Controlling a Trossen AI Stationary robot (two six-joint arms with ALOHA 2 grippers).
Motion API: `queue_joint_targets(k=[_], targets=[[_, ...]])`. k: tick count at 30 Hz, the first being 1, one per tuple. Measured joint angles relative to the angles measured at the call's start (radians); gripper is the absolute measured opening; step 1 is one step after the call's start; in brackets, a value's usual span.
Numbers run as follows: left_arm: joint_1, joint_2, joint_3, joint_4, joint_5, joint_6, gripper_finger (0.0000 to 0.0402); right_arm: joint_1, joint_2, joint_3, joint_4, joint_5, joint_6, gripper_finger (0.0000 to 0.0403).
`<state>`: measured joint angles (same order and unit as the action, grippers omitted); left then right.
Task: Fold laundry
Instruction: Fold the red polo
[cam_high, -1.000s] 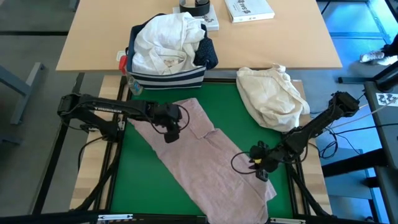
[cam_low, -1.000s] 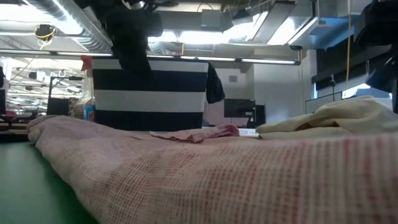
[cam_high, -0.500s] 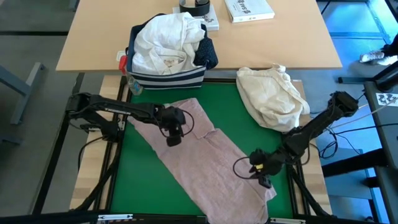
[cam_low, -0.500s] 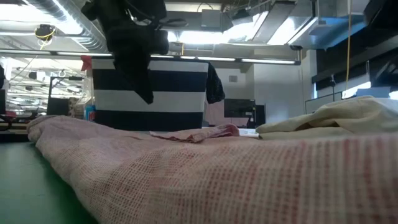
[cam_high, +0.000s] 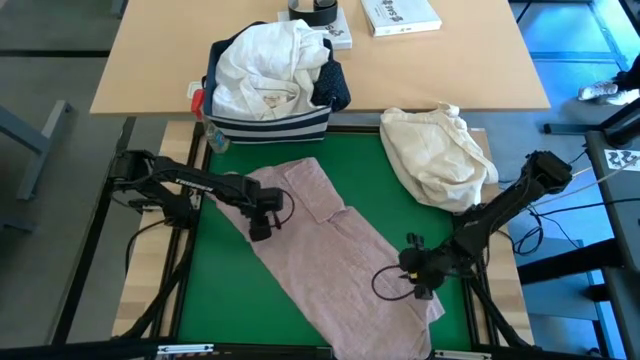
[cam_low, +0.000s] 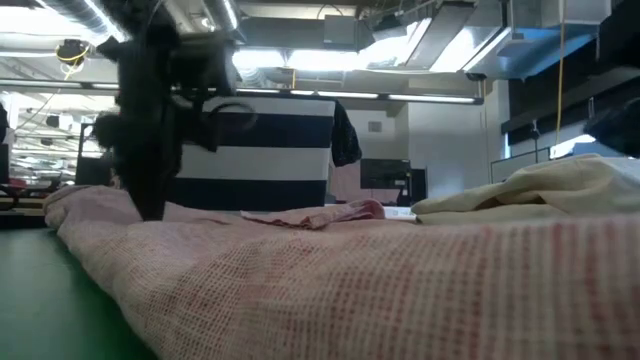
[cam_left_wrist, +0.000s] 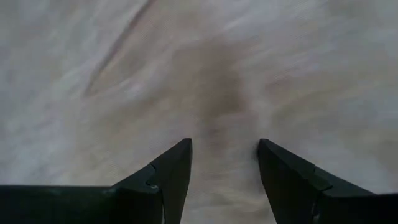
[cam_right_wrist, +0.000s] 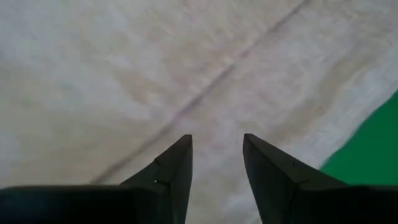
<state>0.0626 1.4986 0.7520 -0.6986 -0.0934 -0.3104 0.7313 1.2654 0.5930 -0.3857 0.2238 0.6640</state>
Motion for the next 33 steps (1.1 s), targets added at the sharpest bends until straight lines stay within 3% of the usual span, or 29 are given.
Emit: queue_joint_targets(k=[5,12,15,17,21,25,30,33], targets=[[0.047,-0.007,-0.078,0.086,-0.068,0.104,0.0180,-0.066,0.128,0.000,0.035,0.007,-0.171,0.0143],[0.184,-0.010,-0.151,0.326,-0.099,0.511,0.0179,-0.118,0.259,0.010,0.077,-0.078,-0.218,0.0143],[0.269,-0.003,-0.157,0.382,-0.202,0.687,0.0179,-0.124,0.258,0.005,0.110,-0.025,-0.230,0.0143],[0.323,-0.003,-0.158,0.392,-0.213,0.749,0.0179,-0.148,0.253,0.005,0.128,0.017,-0.251,0.0143],[0.415,-0.003,-0.157,0.367,-0.219,0.762,0.0179,-0.230,0.253,0.011,0.152,0.046,-0.307,0.0143],[0.434,-0.015,-0.155,0.334,-0.224,0.753,0.0179,-0.315,0.243,0.011,0.148,0.043,-0.334,0.0143],[0.359,-0.082,-0.038,0.122,-0.189,0.620,0.0179,-0.382,0.168,0.046,0.094,-0.056,-0.346,0.0143],[0.289,-0.143,0.078,0.001,-0.093,0.496,0.0179,-0.381,0.080,0.091,0.060,-0.146,-0.357,0.0143]])
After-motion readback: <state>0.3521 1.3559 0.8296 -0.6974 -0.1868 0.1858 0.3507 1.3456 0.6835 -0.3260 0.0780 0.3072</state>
